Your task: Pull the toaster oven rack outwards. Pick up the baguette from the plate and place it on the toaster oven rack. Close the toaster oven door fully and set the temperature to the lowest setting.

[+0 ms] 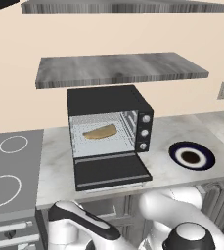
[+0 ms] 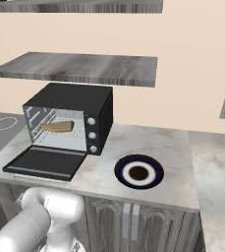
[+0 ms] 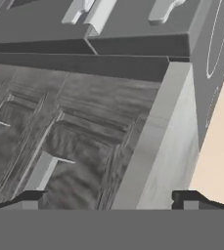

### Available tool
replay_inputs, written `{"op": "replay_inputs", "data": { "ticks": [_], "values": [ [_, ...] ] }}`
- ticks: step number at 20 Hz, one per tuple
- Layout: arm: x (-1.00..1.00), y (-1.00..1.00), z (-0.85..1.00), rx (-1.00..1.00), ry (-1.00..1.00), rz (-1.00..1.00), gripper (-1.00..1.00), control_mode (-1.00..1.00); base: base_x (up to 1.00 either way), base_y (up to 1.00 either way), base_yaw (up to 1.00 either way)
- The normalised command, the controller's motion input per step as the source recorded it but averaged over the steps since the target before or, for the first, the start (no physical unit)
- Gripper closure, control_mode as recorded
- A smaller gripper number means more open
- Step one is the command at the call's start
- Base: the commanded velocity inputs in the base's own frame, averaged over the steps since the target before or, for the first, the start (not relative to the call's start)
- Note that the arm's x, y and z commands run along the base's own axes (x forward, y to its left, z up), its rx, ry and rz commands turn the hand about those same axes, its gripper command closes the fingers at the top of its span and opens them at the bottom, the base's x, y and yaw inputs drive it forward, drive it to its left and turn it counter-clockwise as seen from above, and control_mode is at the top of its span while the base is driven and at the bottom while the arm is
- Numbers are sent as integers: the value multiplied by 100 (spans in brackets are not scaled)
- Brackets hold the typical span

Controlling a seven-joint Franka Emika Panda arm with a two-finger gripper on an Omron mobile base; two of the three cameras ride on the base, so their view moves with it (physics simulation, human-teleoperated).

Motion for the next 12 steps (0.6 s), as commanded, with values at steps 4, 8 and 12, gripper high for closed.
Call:
{"op": "replay_inputs", "data": {
  "ticks": [4, 8, 12],
  "values": [
    [-21, 62, 97, -49, -6, 0, -100, -100, 0, 0, 0],
    [-11, 57, 99, -52, 0, 0, -100, -100, 0, 0, 0],
    [-5, 50, 100, -54, 0, -1, -100, -100, 0, 0, 0]
  ]
}}
